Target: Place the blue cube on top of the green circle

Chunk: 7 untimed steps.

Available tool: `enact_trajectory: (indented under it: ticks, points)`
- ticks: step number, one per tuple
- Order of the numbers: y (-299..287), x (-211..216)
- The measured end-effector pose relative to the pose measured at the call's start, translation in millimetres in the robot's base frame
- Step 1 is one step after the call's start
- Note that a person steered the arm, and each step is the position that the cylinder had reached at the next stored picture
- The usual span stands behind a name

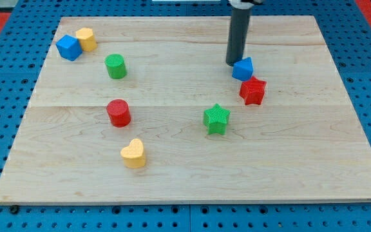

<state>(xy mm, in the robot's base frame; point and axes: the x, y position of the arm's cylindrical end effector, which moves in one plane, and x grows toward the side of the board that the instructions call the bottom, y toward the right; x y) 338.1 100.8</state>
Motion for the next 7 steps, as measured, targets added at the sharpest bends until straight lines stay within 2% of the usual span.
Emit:
enact_trajectory:
  ticks: [1, 2, 3, 4, 5, 6, 7]
  points:
    - [-5, -6]
    - [-69, -59]
    - [-166, -132]
    - [-211, -146]
    - [-228, -147]
    - [-299, -145]
    - [-403, -139]
